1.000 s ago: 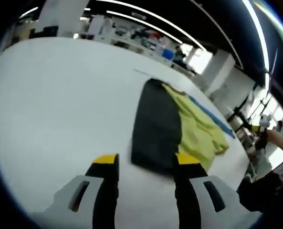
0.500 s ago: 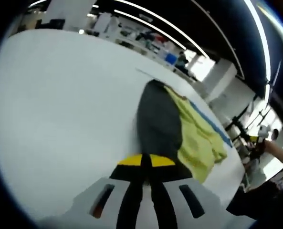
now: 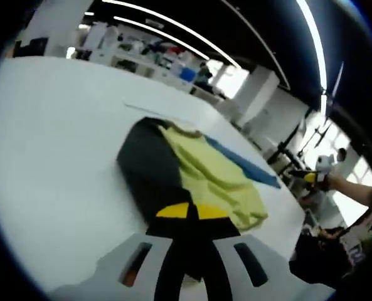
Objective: Fold the garment on the visible template until the final outline fits inside the template.
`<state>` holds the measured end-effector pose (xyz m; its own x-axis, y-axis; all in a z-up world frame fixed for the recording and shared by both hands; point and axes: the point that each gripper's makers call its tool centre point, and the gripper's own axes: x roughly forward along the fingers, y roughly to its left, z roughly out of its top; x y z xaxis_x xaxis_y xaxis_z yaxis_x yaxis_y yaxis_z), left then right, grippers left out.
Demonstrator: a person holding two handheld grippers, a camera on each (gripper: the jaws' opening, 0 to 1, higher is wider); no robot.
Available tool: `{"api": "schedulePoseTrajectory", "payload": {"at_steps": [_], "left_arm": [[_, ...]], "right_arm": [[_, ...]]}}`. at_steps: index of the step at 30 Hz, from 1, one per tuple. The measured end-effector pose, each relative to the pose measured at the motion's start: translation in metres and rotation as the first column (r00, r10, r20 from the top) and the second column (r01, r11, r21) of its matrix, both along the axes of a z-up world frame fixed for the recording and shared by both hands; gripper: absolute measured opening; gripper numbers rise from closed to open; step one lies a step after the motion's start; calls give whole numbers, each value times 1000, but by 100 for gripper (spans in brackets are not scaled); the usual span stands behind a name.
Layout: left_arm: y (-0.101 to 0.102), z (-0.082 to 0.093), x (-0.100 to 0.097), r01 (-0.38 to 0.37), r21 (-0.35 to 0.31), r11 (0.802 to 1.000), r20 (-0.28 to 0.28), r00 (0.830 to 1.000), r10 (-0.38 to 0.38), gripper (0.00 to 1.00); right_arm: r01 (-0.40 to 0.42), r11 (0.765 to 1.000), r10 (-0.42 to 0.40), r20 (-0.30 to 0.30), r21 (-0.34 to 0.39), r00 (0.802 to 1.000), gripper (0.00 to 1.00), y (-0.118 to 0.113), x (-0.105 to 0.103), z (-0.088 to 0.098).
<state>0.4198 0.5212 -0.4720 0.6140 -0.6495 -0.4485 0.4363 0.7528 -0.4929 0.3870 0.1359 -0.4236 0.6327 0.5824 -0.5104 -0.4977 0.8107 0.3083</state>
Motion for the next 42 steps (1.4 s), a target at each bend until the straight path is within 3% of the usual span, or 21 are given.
{"api": "schedulePoseTrajectory", "payload": {"at_steps": [5,12,17,25,33,42], "left_arm": [[-24,-17,7,59,30,998,-20,998,-58,0],[-22,-29,12,70,60,996,-42,997,-68,0],[-14,-27,16,51,86,995,-8,999,-51,1],[-7,-16,19,41,87,995,40,998,-45,30],[12,-10,4,54,93,994,45,997,-58,31],[19,-19,-16,59,70,996,-11,998,-58,29]], "right_arm": [[12,1000,-12,-4,0,1000,86,-6,-6,-1],[49,999,-49,-7,7,999,86,-19,-12,0],[57,998,-57,-8,13,998,86,-20,-11,0],[35,999,-34,-20,16,999,87,-8,-9,-7],[3,999,-3,-9,42,1000,89,5,-8,-3],[-8,999,9,-12,42,1000,92,10,-7,-5]]}}
